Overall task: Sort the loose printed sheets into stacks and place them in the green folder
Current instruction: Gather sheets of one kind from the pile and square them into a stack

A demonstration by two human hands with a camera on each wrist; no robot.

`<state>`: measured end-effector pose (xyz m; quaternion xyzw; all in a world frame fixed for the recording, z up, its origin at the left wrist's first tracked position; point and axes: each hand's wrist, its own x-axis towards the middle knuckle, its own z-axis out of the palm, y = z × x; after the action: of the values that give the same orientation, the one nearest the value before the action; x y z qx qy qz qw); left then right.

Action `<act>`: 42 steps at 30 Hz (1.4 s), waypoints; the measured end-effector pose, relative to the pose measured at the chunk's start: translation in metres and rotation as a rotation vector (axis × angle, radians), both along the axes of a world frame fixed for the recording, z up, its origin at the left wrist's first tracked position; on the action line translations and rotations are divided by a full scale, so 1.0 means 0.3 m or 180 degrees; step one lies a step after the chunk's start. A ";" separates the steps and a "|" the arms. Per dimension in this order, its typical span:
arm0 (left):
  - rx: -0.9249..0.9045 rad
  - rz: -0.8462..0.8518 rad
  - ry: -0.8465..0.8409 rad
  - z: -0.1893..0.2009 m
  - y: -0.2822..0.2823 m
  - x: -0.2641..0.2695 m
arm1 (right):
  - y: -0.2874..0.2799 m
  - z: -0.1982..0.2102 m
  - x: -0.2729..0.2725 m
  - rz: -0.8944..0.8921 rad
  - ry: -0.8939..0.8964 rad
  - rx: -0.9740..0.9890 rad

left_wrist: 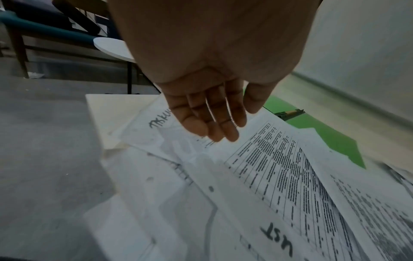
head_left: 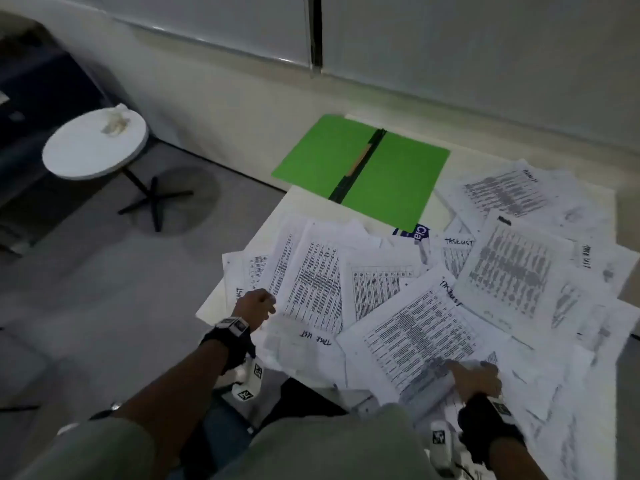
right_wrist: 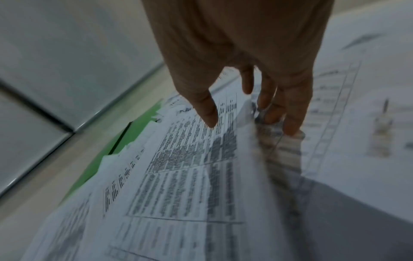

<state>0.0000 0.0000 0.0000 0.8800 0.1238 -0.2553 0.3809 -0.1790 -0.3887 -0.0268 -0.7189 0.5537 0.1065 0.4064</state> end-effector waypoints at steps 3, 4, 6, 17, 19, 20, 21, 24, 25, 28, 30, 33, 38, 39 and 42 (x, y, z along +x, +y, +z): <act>0.0231 -0.0196 0.0041 -0.045 -0.024 0.087 | 0.079 0.014 0.098 -0.0484 0.0445 -0.0079; 0.0305 -0.0214 0.0095 -0.049 -0.038 0.125 | 0.102 0.018 0.130 -0.0579 0.0146 -0.0086; 0.0318 -0.0151 0.0130 -0.055 -0.049 0.203 | 0.142 0.045 0.173 -0.0614 0.0035 -0.0116; -0.0068 -0.0499 0.0371 -0.164 -0.148 0.405 | 0.370 0.009 0.425 0.0745 -0.0497 0.0369; -0.0117 -0.0555 0.0301 -0.176 -0.165 0.376 | 0.373 -0.013 0.455 0.0885 -0.0323 0.0211; -0.0175 -0.0543 0.0313 -0.188 -0.166 0.361 | 0.364 -0.030 0.465 0.0876 -0.0260 0.0167; -0.0283 -0.0513 0.0334 -0.186 -0.168 0.346 | 0.361 -0.039 0.476 0.0853 -0.0221 0.0200; -0.0722 -0.0150 0.0594 -0.196 -0.154 0.321 | 0.377 -0.062 0.496 0.1114 -0.0125 0.0882; -0.0742 -0.0064 0.0661 -0.199 -0.150 0.318 | 0.392 -0.063 0.499 0.1382 -0.0077 0.1127; -0.0547 -0.0177 0.0700 -0.202 -0.141 0.314 | 0.413 -0.030 0.503 0.2066 -0.0159 0.1161; -0.0360 -0.0325 0.0641 -0.201 -0.136 0.309 | 0.373 0.002 0.495 0.1690 -0.0493 0.0872; -0.0273 -0.0179 0.0360 -0.190 -0.121 0.302 | 0.226 0.018 0.469 0.1645 -0.0257 -0.0704; -0.0872 0.0607 0.0521 -0.189 -0.085 0.267 | 0.072 -0.026 0.408 0.2337 0.0935 -0.0928; -0.0993 0.0636 0.0733 -0.192 -0.079 0.255 | 0.080 -0.048 0.393 0.2510 0.1000 -0.0890; -0.0977 0.0628 0.0993 -0.266 -0.059 0.220 | 0.128 -0.053 0.369 0.2557 0.0785 -0.1077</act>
<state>0.0661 -0.0176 -0.0799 0.7453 0.2263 -0.3656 0.5096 -0.0682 -0.3502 -0.0428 -0.9151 0.2847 0.2486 0.1406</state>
